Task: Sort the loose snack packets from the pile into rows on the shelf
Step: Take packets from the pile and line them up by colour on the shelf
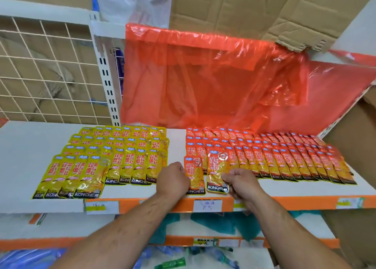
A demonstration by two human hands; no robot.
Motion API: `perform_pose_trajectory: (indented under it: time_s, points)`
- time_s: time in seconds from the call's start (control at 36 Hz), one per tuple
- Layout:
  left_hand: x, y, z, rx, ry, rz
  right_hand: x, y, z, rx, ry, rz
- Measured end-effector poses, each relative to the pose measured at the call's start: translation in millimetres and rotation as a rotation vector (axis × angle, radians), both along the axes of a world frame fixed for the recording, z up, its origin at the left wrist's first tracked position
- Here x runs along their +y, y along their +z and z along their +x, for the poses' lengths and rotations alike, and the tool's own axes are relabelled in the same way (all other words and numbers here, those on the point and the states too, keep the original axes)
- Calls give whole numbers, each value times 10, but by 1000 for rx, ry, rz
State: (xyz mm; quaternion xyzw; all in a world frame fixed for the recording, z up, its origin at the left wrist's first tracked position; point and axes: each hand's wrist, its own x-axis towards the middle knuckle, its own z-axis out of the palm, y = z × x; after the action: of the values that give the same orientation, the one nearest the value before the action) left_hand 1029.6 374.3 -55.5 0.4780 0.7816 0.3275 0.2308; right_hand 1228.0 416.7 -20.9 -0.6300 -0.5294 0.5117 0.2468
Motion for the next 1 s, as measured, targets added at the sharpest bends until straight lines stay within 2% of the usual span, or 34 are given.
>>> perform_pose_trajectory:
  time_s: [0.58, 0.78, 1.0]
  points:
    - [-58, -36, 68, 36, -20, 24, 102, -33, -15, -55, 206, -26]
    - [-96, -21, 87, 2, 3, 82, 129, -113, -32, -92, 218, 34]
    - [-148, -55, 123, 16, 40, 190, 58, -143, -115, -249, 188, 193]
